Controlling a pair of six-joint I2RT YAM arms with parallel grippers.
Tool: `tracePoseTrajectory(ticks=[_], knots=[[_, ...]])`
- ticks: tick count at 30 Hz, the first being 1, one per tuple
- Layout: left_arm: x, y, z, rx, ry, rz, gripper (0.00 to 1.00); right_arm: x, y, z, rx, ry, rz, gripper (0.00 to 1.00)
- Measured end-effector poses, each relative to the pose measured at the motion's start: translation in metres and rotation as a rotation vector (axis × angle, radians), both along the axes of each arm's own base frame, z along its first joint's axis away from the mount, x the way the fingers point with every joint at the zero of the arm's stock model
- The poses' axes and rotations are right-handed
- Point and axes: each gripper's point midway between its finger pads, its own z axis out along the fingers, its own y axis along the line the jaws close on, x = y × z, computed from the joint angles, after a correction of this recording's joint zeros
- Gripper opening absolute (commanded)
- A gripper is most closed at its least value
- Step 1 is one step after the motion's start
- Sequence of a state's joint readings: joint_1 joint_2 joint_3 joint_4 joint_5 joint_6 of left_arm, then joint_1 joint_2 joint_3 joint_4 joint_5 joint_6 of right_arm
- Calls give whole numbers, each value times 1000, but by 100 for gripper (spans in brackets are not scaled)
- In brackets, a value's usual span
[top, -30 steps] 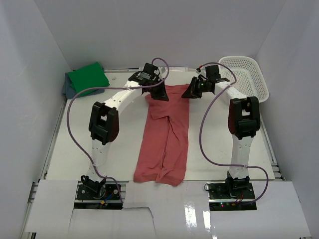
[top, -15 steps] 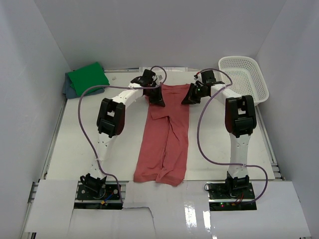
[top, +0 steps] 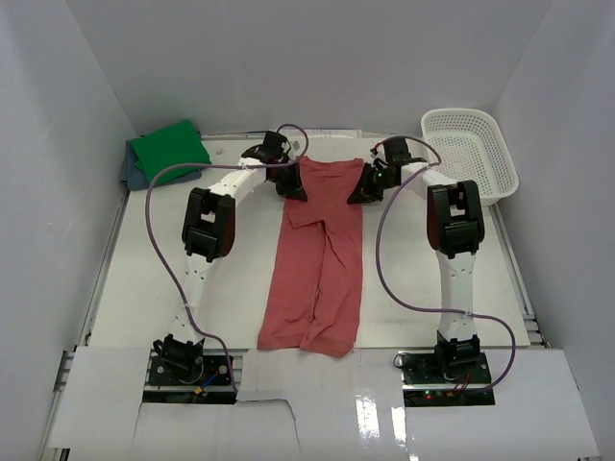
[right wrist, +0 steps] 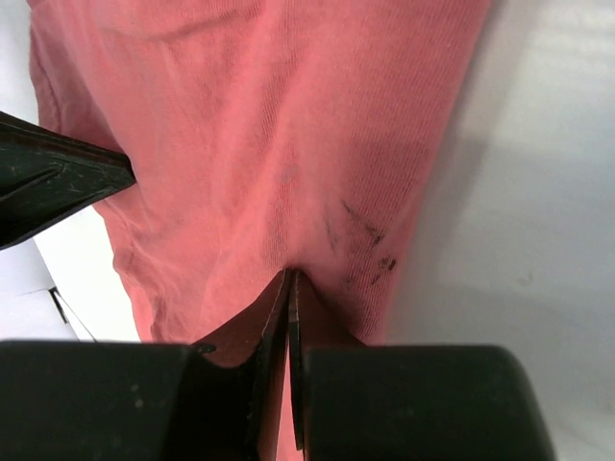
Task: Fold and stack the t-shirts
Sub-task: Rotate the tshirt 90 degrees
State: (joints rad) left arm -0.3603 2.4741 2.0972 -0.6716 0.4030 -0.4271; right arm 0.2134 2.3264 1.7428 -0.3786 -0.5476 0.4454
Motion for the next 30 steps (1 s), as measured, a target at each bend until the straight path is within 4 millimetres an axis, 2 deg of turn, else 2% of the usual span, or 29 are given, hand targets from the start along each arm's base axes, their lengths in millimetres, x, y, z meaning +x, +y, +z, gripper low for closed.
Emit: tracePoseTrajectory(ticks=[8,17,19,20,22,23,26,27,28,30], knots=[[22,18,-1,-44,3,54,0,24,12,1,55,-25,7,8],[54,49,0,-106,-8,133,1,70,37,5,158,-115,31,8],[56,54,0,-103,-9,145,6,73,40,7,172,-126,34,8],[57,56,0,-100,-11,150,12,74,41,7,175,-135,34,8],[59,58,2,-88,-22,160,25,75,40,8,178,-153,34,13],[58,60,3,-81,-25,164,28,74,40,9,179,-157,35,16],[62,67,17,-50,-60,182,36,71,39,20,184,-177,43,27],[62,70,26,-47,-74,188,36,69,39,27,185,-187,48,34],[63,72,37,-49,-88,191,36,65,38,34,185,-196,51,40],[61,74,69,-61,-135,192,37,51,36,55,180,-212,59,45]])
